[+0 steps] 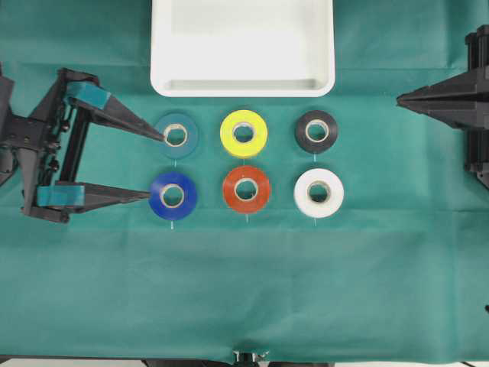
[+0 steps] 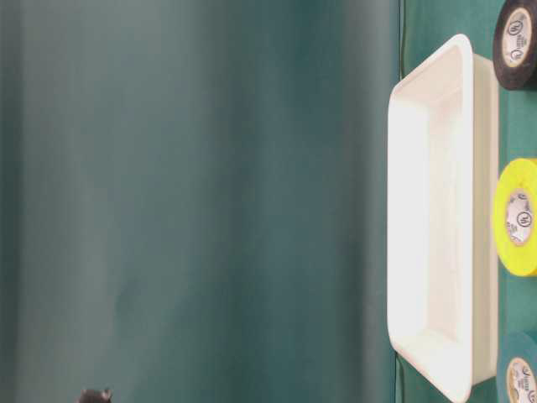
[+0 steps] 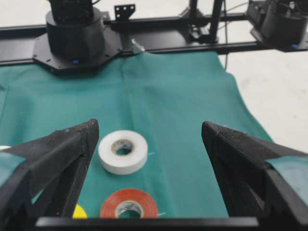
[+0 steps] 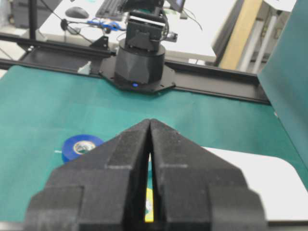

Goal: Place the tape from the fixed location into the white case.
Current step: 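Move the open left gripper over the blue tape roll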

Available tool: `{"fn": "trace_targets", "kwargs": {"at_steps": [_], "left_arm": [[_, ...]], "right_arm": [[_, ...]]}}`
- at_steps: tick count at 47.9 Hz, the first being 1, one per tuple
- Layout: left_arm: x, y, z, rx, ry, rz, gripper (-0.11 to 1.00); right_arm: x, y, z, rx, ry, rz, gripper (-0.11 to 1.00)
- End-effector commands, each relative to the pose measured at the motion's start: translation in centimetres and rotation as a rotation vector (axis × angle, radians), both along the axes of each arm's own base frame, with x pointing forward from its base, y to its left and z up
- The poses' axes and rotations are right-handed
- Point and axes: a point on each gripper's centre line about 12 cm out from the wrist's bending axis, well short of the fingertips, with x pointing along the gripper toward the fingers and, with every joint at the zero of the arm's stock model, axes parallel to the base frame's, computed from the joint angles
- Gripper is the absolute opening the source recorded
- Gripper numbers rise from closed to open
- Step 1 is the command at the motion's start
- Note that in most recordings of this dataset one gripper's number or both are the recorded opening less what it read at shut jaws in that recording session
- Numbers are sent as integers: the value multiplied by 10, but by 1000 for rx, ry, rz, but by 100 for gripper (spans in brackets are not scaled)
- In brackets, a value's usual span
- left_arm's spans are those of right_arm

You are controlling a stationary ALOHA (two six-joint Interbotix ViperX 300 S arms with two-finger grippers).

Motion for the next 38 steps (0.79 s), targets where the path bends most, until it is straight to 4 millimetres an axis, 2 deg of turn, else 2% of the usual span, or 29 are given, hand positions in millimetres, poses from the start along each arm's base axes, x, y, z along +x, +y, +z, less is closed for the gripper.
{"fn": "trace_targets", "kwargs": {"at_steps": [1,17,38], "left_arm": [[2,-1,12,-8,-25,-2,97],[2,-1,7,9,122,-2,97],[23,-7,4,1,582,34,97]], "right_arm": [[3,0,10,1,-25,-2,0],[3,0,11,3,-26,-2,0],[3,0,11,3,-23,-2,0]]}}
